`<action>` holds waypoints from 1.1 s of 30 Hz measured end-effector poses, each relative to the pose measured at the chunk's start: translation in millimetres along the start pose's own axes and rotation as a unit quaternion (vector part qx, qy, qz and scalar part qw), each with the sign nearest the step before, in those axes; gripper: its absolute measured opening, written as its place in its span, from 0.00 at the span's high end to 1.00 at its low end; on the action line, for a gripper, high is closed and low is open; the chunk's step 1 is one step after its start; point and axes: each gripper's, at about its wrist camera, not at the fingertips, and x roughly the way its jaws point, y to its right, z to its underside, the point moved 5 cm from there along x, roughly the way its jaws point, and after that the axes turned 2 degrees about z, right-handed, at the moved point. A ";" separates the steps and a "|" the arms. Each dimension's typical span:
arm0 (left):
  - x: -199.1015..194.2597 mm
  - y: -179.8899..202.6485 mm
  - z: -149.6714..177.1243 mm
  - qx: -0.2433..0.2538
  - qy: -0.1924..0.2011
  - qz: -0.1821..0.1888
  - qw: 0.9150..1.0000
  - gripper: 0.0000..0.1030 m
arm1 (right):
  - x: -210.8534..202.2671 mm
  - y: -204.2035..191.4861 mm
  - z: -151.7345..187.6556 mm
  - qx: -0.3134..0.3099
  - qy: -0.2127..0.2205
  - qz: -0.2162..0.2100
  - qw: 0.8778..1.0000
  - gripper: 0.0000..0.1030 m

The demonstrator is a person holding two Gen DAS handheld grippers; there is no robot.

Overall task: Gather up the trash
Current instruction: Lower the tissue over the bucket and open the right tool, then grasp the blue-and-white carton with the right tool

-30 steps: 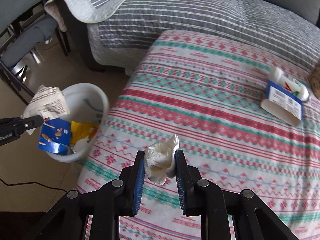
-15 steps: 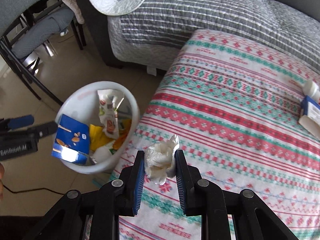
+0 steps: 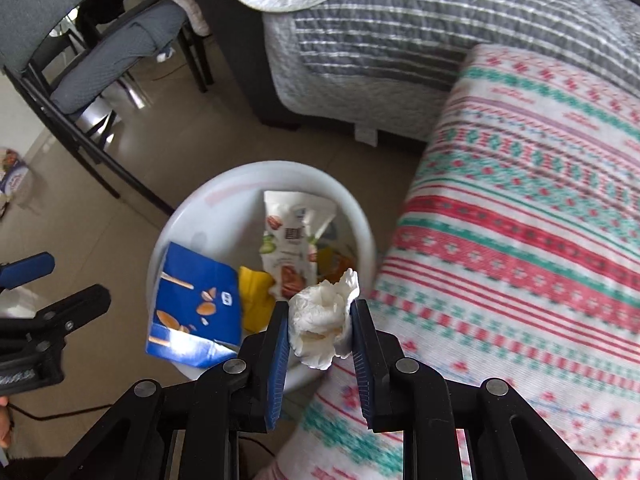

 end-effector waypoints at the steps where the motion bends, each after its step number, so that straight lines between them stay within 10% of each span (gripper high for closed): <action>1: -0.6 -2.2 0.9 -0.001 -0.001 0.001 1.000 0.09 | 3.4 -1.5 -0.9 0.001 -0.002 -0.005 1.000 0.74; 8: -1.9 -6.7 1.4 -0.003 -0.001 0.004 1.000 0.09 | 16.2 -13.1 -5.9 0.001 0.003 -0.036 0.999 0.70; 12: -1.2 -3.8 1.2 0.001 -0.003 0.003 1.000 0.09 | 14.2 -17.8 -8.8 0.000 0.013 -0.052 0.999 0.32; 16: -0.4 0.2 1.2 0.005 -0.005 0.004 1.000 0.09 | 6.1 -16.3 -9.9 0.000 0.017 -0.052 0.999 0.23; 33: -10.6 55.9 -5.8 0.027 -0.004 0.040 0.999 0.09 | -63.3 92.0 8.7 0.078 0.037 0.038 0.996 0.12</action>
